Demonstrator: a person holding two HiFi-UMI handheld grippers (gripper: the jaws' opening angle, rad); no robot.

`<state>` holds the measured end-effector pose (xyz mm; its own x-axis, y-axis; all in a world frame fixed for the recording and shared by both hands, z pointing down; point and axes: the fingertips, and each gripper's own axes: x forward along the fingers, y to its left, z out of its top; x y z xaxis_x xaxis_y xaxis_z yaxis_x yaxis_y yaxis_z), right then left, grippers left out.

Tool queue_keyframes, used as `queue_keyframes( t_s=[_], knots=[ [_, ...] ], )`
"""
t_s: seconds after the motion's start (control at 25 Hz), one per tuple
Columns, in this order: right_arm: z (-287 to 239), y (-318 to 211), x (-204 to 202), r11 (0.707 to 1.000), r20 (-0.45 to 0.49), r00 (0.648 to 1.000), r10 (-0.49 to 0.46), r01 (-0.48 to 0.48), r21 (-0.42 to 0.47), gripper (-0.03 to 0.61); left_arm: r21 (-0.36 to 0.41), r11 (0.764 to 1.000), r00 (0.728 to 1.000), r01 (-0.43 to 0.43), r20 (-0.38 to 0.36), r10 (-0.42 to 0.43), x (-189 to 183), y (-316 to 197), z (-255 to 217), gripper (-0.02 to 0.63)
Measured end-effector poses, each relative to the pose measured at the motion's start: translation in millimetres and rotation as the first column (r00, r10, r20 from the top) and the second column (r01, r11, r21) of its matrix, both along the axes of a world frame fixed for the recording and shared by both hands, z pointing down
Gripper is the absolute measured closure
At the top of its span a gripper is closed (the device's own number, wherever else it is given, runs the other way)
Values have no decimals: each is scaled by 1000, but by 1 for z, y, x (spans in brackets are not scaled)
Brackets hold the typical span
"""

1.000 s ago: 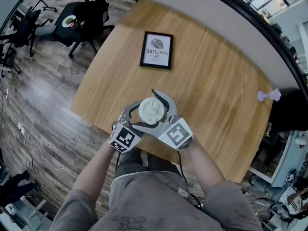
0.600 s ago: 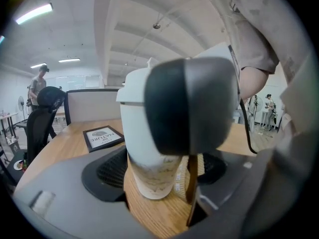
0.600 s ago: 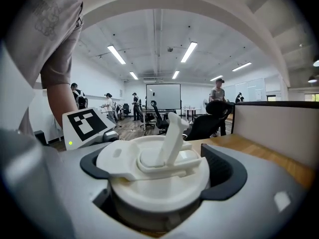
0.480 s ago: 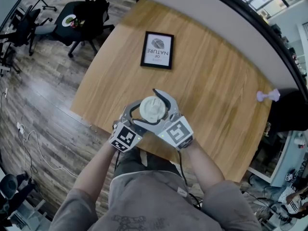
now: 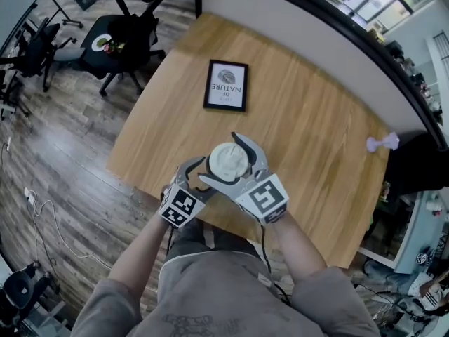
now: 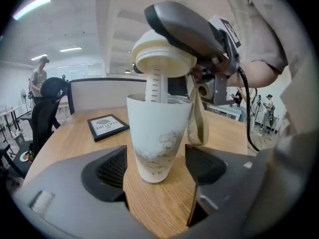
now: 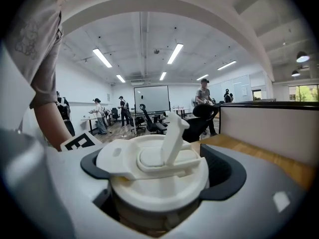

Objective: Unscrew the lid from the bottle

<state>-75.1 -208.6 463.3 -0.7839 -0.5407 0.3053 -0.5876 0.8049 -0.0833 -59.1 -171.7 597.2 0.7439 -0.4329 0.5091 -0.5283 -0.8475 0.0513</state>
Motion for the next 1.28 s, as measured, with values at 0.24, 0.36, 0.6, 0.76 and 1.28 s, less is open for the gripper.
queue_keyframes(
  t_s=[0.24,0.36,0.6,0.76,1.28],
  knots=[
    [-44,-4,6,998,48,998,46,-47,32,55,-4,998,997,66,29,-65,-28,-4,-30,250],
    [-63,-8,10,995,46,995,89,-91,37,57,24,996,996,81,33,-82,-40,-5,-48,269],
    [-119,-9,18,983,117,981,156,-166,79,55,73,988,991,133,19,-134,-70,-11,-92,324],
    [-154,-6,26,969,142,969,201,-218,117,56,143,970,981,196,-25,-195,-88,-22,-134,405],
    [-237,31,42,911,208,942,264,-314,269,55,318,903,955,288,-160,-248,-117,-34,-276,547]
  ],
)
